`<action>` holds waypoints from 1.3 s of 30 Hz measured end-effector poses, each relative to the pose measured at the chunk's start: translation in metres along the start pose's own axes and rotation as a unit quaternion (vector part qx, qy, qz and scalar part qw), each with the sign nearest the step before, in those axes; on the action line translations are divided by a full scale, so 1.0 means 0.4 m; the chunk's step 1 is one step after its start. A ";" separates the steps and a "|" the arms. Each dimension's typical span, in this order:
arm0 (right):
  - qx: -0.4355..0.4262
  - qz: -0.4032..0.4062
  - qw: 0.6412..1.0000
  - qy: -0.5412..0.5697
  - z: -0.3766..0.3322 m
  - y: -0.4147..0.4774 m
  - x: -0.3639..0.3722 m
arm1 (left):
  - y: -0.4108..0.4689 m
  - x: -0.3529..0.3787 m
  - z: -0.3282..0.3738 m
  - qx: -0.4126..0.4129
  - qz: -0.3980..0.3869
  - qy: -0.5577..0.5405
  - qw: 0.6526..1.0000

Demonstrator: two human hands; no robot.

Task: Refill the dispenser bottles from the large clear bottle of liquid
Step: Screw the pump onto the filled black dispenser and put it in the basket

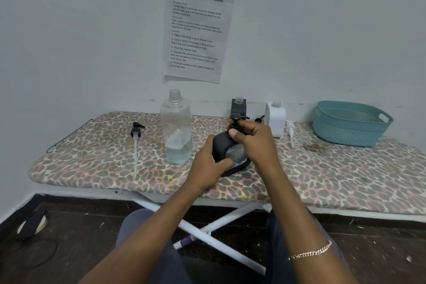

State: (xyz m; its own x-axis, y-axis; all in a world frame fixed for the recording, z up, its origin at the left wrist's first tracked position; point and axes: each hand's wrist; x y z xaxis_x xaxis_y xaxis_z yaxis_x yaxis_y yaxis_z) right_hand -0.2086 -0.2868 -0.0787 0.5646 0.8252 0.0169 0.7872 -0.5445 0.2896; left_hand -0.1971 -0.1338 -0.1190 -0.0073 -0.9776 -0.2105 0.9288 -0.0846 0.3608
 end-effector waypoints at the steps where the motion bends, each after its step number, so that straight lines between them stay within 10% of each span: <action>1: 0.001 0.017 1.000 -0.004 0.000 -0.006 0.007 | 0.000 0.001 -0.001 0.001 0.000 -0.001 1.000; 15: -0.016 0.204 0.978 -0.044 -0.011 -0.089 0.097 | 0.001 0.002 -0.009 0.008 0.006 -0.024 1.000; 29: -0.028 -0.049 0.993 -0.101 -0.048 -0.008 -0.025 | 0.004 0.005 -0.015 0.013 -0.006 0.000 1.000; 39: -0.088 -0.003 0.985 -0.149 -0.072 -0.068 -0.024 | -0.021 0.024 -0.008 0.044 0.031 0.085 0.995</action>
State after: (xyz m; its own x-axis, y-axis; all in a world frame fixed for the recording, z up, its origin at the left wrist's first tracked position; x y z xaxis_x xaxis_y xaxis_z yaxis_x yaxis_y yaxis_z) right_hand -0.2427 -0.2758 -0.0594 0.6281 0.7338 -0.2588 0.7505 -0.4834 0.4506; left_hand -0.2039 -0.1420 -0.1271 0.1195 -0.9351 -0.3335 0.8894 -0.0484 0.4545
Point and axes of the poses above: each hand's wrist, its own y-axis towards the middle knuckle, its own x-axis out of the palm, z = x × y, and after that the axes turned 14 degrees about z, right-handed
